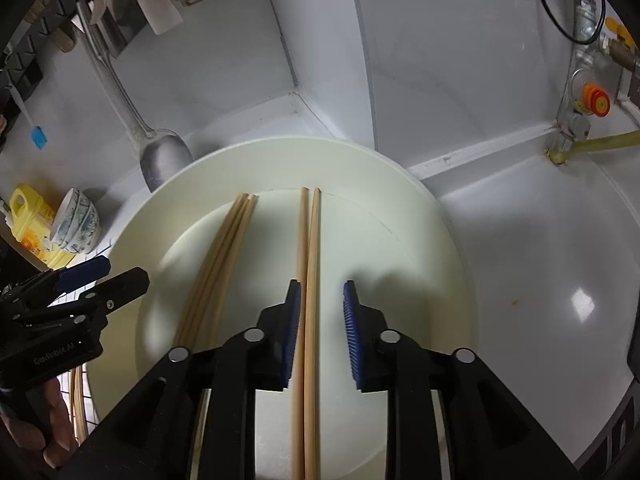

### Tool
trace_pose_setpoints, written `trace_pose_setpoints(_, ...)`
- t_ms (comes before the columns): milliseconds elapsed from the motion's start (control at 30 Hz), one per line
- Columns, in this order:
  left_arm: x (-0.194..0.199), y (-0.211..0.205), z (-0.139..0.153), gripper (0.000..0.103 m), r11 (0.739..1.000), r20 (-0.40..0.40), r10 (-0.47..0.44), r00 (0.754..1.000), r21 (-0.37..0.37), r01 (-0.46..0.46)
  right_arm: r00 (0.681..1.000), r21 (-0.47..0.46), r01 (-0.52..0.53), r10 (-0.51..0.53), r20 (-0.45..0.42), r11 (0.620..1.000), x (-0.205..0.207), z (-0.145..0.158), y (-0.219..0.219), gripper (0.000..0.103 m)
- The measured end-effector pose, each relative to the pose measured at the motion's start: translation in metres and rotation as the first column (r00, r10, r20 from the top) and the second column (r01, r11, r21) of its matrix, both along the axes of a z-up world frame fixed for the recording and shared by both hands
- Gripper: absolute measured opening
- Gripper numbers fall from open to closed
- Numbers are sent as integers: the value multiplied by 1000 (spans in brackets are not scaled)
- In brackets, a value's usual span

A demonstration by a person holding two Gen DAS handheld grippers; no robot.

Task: Organize utensils
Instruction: 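Open the right tool to release the chopstick into the basin, then move the open right tool back to the chopstick pile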

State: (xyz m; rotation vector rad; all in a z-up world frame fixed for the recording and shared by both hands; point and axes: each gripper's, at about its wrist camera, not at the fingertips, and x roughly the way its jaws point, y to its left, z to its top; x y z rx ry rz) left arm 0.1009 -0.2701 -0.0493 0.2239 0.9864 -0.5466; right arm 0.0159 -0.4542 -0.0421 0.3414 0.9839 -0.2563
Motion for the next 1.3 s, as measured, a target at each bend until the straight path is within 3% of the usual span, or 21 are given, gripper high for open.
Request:
trace_pose_setpoints(367, -13, 39, 13, 76, 999, -10, 52, 999, -14, -53, 1000, 20, -6, 6, 9, 1000, -25, 15, 29, 30)
trace_pose_setpoints(833, -41, 106, 50, 93, 992, 30, 124, 992, -39, -123, 996, 19, -81, 80, 33, 997, -46, 48, 99, 54)
trace_pose_setpoints(1100, -48, 166, 58, 95, 982, 34, 185, 982, -51, -183, 987, 15, -157, 157, 36, 987, -44, 60, 149, 62)
trace_pose_setpoints(1300, -54, 224, 52, 96, 971, 22, 238, 971, -24, -238, 974, 5, -226, 226, 17, 974, -38, 60, 190, 62)
